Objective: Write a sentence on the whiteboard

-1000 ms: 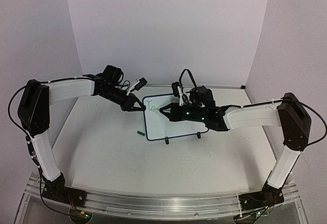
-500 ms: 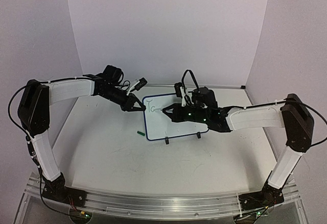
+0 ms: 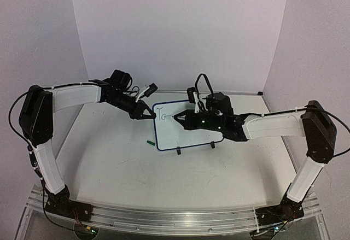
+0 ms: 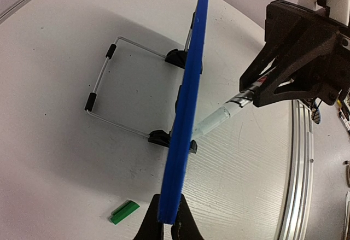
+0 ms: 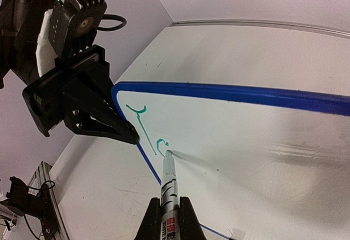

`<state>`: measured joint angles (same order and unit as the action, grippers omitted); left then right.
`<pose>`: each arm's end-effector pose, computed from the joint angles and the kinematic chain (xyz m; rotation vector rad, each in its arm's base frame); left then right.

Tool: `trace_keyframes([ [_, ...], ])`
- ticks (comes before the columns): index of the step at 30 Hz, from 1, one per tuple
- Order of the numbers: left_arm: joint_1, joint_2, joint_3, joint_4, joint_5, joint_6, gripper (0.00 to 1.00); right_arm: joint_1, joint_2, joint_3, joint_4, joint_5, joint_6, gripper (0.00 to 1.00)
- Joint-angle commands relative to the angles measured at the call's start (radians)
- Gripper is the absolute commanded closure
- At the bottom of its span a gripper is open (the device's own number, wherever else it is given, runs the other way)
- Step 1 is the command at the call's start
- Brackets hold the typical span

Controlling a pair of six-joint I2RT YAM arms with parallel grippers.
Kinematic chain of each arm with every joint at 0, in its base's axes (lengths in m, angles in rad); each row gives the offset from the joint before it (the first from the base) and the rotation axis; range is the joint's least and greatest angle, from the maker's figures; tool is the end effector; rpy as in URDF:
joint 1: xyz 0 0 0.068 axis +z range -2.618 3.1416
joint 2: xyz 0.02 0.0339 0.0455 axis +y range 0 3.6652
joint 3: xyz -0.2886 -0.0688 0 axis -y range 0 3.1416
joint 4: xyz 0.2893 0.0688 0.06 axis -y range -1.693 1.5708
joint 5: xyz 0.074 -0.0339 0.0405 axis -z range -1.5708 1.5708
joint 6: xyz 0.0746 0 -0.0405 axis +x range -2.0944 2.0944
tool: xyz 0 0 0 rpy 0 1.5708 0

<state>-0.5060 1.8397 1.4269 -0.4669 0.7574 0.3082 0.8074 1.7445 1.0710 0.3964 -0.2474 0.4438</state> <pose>0.3840 -0.2714 0.2318 1.2372 2.0207 -1.0121 0.3146 0.3552 0.2242 -0.5404 1.9122 1.0744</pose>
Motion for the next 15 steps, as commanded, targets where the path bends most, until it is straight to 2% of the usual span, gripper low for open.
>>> trace_keyframes([
  [1,-0.014,-0.02,0.017,-0.019,-0.043,0.027,1.0,-0.005,-0.045,0.034,0.039,0.015,-0.013,1.0],
  [15,-0.014,-0.022,0.016,-0.021,-0.049,0.028,1.0,-0.005,-0.112,-0.018,0.083,-0.021,-0.009,1.0],
])
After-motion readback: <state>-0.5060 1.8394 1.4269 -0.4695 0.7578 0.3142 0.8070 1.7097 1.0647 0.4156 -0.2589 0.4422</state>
